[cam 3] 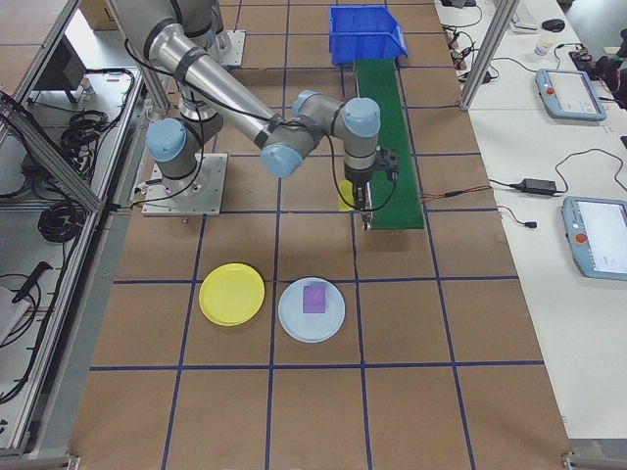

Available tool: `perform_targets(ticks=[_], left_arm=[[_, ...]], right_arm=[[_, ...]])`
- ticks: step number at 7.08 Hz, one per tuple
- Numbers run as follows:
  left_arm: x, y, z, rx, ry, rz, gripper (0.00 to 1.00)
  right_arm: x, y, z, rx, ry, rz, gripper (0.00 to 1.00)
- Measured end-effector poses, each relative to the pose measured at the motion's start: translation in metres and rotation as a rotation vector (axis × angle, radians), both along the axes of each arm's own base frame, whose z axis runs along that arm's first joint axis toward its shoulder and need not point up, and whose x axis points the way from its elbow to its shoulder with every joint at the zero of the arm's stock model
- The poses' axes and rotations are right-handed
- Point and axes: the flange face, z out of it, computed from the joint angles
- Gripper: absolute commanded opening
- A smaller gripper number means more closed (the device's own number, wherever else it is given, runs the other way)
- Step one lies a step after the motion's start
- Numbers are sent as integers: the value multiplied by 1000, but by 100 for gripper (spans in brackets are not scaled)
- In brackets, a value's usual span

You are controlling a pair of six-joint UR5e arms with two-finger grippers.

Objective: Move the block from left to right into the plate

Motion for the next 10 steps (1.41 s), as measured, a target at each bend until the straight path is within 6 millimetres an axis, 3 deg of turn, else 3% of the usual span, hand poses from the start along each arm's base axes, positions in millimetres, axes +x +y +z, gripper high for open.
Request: perform_targets(ticks=[2,4,5,6,9,10], left_arm=[[-8,1,-5,9,28,-10,100],[-9,2,-6,11,36,-14,100],[-9,2,-7,12,37,-16,100],[-10,2,-7,13,38,-17,100],[-9,3,-7,13,33,-18,100],[-9,3,-7,13,32,-18,100]], right_arm=[[-51,80,-11,89,40,-9,43],[-126,154,-27,125,7,-54,43],[-153,187,-39,129,-7,-83,44],[-170,210,-51,126,-2,-112,47],[-193,243,-73,125,-11,-161,100],[-199,249,-76,128,-14,-173,100]])
